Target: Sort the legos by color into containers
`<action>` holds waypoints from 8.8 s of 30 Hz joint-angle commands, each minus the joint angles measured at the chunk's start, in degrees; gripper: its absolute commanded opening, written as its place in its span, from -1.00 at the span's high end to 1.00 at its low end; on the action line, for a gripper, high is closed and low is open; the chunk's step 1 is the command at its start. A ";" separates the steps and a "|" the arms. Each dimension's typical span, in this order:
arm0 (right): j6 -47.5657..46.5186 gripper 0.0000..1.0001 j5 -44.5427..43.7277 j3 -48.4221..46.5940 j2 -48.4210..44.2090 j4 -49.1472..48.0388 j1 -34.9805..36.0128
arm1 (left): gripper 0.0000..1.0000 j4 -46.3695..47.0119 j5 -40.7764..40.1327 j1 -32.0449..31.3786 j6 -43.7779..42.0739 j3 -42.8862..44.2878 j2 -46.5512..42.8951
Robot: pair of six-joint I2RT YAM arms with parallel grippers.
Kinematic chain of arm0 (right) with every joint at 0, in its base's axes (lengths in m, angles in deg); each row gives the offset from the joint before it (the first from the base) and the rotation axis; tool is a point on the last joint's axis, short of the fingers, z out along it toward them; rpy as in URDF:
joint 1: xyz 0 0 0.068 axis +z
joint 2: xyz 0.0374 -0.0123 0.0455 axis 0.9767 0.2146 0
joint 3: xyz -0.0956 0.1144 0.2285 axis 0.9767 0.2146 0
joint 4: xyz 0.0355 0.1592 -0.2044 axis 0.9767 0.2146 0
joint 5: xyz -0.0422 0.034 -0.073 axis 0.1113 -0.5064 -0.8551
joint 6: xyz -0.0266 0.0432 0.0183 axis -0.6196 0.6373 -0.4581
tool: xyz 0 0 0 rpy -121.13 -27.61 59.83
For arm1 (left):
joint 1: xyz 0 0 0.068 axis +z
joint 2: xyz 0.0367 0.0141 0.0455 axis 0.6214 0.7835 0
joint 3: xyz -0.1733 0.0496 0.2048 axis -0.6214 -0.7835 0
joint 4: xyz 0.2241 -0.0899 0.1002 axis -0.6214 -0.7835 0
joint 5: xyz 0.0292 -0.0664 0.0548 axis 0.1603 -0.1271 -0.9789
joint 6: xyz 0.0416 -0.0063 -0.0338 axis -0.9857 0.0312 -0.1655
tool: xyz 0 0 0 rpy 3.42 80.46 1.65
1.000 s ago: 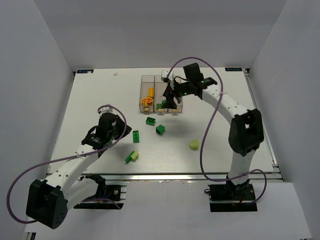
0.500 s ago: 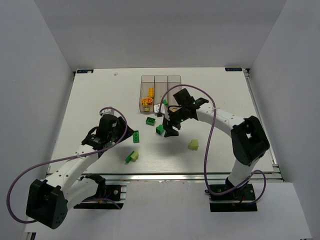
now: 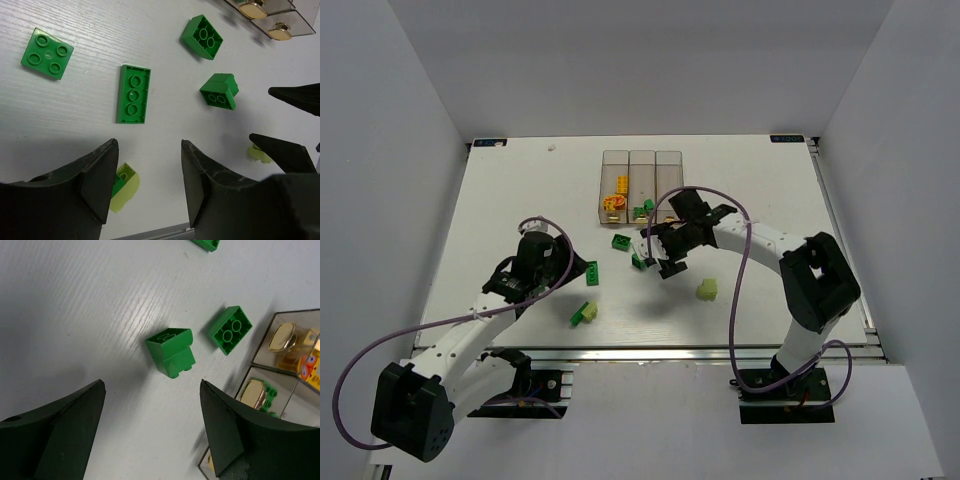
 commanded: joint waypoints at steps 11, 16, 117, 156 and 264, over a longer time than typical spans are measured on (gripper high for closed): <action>-17.17 -0.60 0.15 -13.50 12.28 7.94 0.43 | -0.26 -0.30 -0.22 0.16 0.78 -0.65 -2.42; -19.37 -0.53 -0.65 -15.52 15.19 10.76 0.43 | -0.26 -0.38 -0.57 0.15 1.31 -0.92 -2.95; 74.85 1.00 52.26 -30.65 12.73 -1.19 -2.38 | -0.45 59.56 33.18 -0.37 5.97 -6.01 0.13; 56.84 1.00 39.47 -26.43 11.85 14.71 -5.28 | 1.00 47.52 30.72 5.95 -2.82 1.89 -2.60; 15.77 -0.79 7.63 -8.05 -3.10 7.25 1.47 | -0.96 -8.11 -23.50 -6.17 -5.82 32.52 22.38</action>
